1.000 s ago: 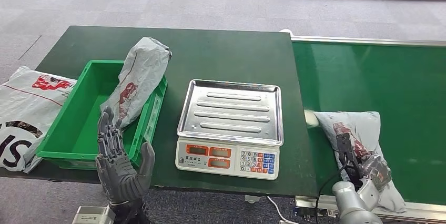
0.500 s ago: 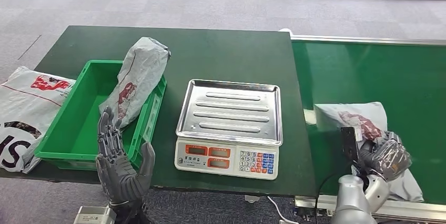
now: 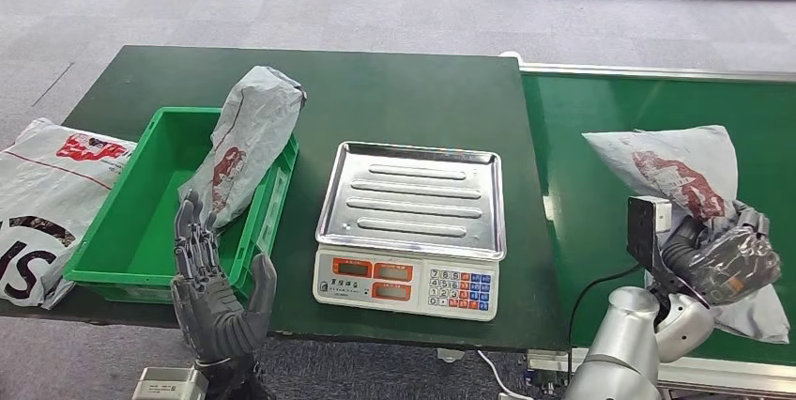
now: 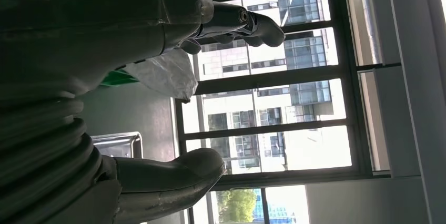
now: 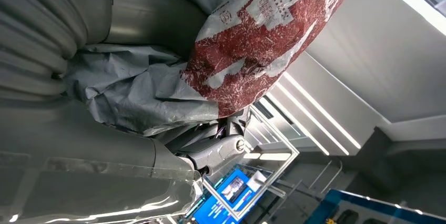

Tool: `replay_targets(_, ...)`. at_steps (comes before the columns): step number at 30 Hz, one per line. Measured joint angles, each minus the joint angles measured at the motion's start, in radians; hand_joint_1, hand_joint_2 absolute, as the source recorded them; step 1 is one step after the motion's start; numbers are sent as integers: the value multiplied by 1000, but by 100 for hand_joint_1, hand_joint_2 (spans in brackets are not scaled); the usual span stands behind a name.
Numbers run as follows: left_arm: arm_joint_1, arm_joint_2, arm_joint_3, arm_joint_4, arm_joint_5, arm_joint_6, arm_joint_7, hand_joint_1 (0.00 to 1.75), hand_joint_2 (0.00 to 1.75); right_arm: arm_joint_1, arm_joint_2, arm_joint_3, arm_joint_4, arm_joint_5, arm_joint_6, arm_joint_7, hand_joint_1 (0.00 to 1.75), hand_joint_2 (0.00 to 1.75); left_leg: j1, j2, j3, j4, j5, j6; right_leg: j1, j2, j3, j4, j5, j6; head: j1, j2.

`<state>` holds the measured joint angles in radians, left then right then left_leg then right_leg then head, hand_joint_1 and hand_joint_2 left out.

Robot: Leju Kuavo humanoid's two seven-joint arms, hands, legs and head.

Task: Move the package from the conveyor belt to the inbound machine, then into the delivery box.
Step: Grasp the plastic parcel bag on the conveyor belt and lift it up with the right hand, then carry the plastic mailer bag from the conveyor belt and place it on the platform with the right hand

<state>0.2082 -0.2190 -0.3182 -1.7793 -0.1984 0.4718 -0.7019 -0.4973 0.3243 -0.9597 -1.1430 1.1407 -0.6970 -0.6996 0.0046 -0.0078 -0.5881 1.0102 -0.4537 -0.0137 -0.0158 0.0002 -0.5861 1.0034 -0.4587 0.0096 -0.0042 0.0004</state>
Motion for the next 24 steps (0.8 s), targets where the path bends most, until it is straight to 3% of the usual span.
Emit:
replay_targets(17, -1, 0, 0, 4, -2, -4, 0, 0, 175, 14, 17, 38, -43, -14, 0, 4, 175, 175, 0, 0, 0, 0, 0, 0, 0, 0, 0, 0, 0, 0, 0, 0)
replay_targets(20, -3, 0, 0, 5, -2, -6, 0, 0, 175, 50, 21, 137, -45, -14, 1, 51, 175, 175, 0, 1, 0, 0, 0, 0, 0, 1, 0, 0, 0, 0, 0, 0)
replay_targets(24, -15, 2, -6, 12, 6, 9, 0, 0, 175, 127, 23, 411, -75, 16, 1, 188, 175, 175, 0, 2, 0, 0, 0, 0, 1, 3, -2, 1, 0, 0, 0, 0)
